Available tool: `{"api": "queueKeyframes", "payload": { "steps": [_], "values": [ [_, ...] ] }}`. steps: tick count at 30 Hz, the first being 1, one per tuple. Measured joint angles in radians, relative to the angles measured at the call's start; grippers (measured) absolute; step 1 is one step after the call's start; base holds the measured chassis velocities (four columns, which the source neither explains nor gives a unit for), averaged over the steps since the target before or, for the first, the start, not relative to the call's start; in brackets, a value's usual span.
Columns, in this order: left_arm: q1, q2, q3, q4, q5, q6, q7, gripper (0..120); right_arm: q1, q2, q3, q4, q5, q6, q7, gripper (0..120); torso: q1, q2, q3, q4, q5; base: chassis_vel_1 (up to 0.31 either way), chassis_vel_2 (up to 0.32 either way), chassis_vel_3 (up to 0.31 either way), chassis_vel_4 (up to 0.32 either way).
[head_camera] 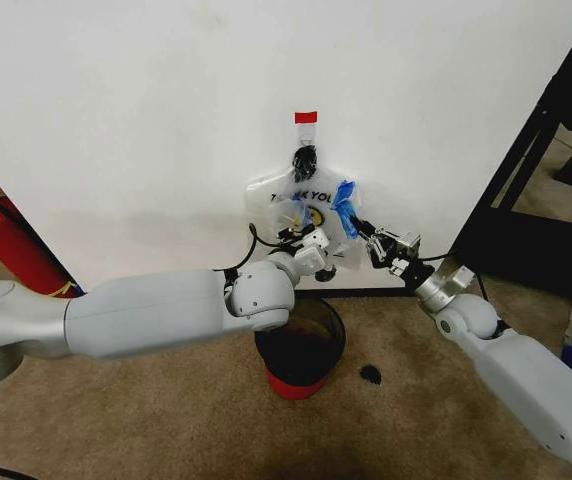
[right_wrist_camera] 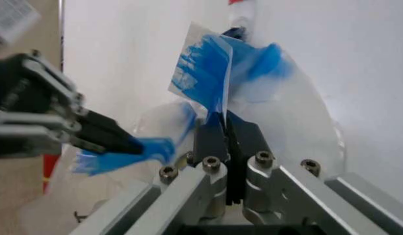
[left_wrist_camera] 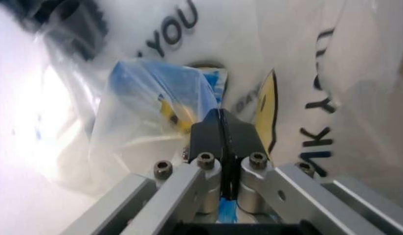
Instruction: Pick up the garbage bag from the wall and place it over the trash bin.
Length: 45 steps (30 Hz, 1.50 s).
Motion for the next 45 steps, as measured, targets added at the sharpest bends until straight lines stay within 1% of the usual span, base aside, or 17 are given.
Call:
{"api": "queueKeyframes", "payload": {
  "steps": [2,3,4,5,7,8,11,13,14,16,19,20,21,27,28,36,45],
  "values": [
    [0.064,0.016,-0.082,-0.024,-0.014,-0.018,0.001,0,-0.018,0.0,0.007,0.005,0.038,0.0,0.01,0,0.0,0.0,0.0,0.0001,-0.0002,0.0,0.0,0.0,0.0],
    [0.144,0.028,-0.199,-0.039,-0.017,-0.066,0.019,0,-0.042,-0.003,0.017,0.019,0.087,-0.009,0.02,0,0.0,0.0,0.0,0.0001,-0.0001,0.0,0.0,0.0,0.0],
    [0.144,0.028,-0.199,-0.039,-0.017,-0.066,0.019,0,-0.042,-0.003,0.017,0.019,0.087,-0.009,0.02,0,0.0,0.0,0.0,0.0001,-0.0001,0.0,0.0,0.0,0.0],
    [0.173,0.03,-0.24,-0.042,-0.017,-0.084,0.026,0,-0.05,-0.004,0.022,0.025,0.103,-0.012,0.021,0,0.0,0.0,0.0,0.0001,0.0001,0.0,0.0,0.0,0.0],
    [0.295,0.026,-0.377,-0.054,-0.019,-0.166,0.052,0,-0.088,-0.012,0.045,0.052,0.161,-0.026,0.024,0,0.0,0.0,0.0,0.0003,-0.0005,0.0,0.0,0.0,0.0],
    [0.335,0.022,-0.414,-0.056,-0.019,-0.203,0.061,0,-0.105,-0.014,0.052,0.064,0.18,-0.032,0.027,0,0.0,0.0,0.0,0.0,-0.0004,0.0,0.0,0.0,0.0],
    [0.518,-0.019,-0.552,-0.054,0.008,-0.393,0.113,0,-0.165,-0.017,0.083,0.108,0.233,-0.047,0.041,0,0.0,0.0,0.0,-0.0002,-0.0006,0.0,0.0,0.0,0.0],
    [0.547,-0.027,-0.578,-0.054,0.015,-0.418,0.125,0,-0.178,-0.016,0.09,0.119,0.241,-0.049,0.043,0,0.0,0.0,0.0,-0.0003,-0.0011,0.0,0.0,0.0,0.0],
    [0.637,-0.053,-0.66,-0.056,0.037,-0.478,0.162,0,-0.205,-0.014,0.104,0.142,0.257,-0.055,0.051,0,0.0,0.0,0.0,-0.0002,0.0003,0.0,0.0,0.0,0.0],
    [0.715,-0.072,-0.719,-0.064,0.064,-0.517,0.201,0,-0.231,-0.012,0.119,0.162,0.262,-0.057,0.059,0,0.0,0.0,0.0,0.0001,-0.0006,0.0,0.0,0.0,0.0],
    [0.802,-0.089,-0.778,-0.086,0.116,-0.559,0.256,0,-0.264,-0.01,0.137,0.191,0.262,-0.057,0.069,0,0.0,0.0,0.0,0.0003,0.0003,0.0,0.0,0.0,0.0],
    [0.839,-0.095,-0.8,-0.102,0.132,-0.568,0.271,0,-0.285,-0.01,0.148,0.211,0.261,-0.057,0.075,0,0.0,0.0,0.0,0.0001,-0.0003,0.0,0.0,0.0,0.0],
    [0.839,-0.095,-0.8,-0.102,0.132,-0.568,0.271,0,-0.285,-0.01,0.148,0.211,0.261,-0.057,0.075,0,0.0,0.0,0.0,0.0001,-0.0003,0.0,0.0,0.0,0.0],
    [0.997,-0.1,-0.902,-0.186,0.183,-0.576,0.309,0,-0.435,-0.014,0.238,0.31,0.211,-0.056,0.086,0,0.0,0.0,0.0,0.0003,-0.0002,0.0,0.0,0.0,0.0],
    [0.997,-0.1,-0.902,-0.186,0.183,-0.576,0.309,0,-0.435,-0.014,0.238,0.31,0.211,-0.056,0.086,0,0.0,0.0,0.0,0.0003,-0.0002,0.0,0.0,0.0,0.0],
    [1.178,-0.092,-0.974,-0.285,0.263,-0.577,0.334,0,-0.63,-0.016,0.341,0.365,0.108,-0.02,0.018,0,0.0,0.0,0.0,0.0,-0.0002,0.0,0.0,0.0,0.0],
    [1.291,-0.125,-1.007,-0.366,0.328,-0.584,0.347,0,-0.709,-0.008,0.388,0.419,0.054,0.012,-0.009,0,0.0,0.0,0.0,0.0002,-0.0001,0.0,0.0,0.0,0.0]
  ]
}}
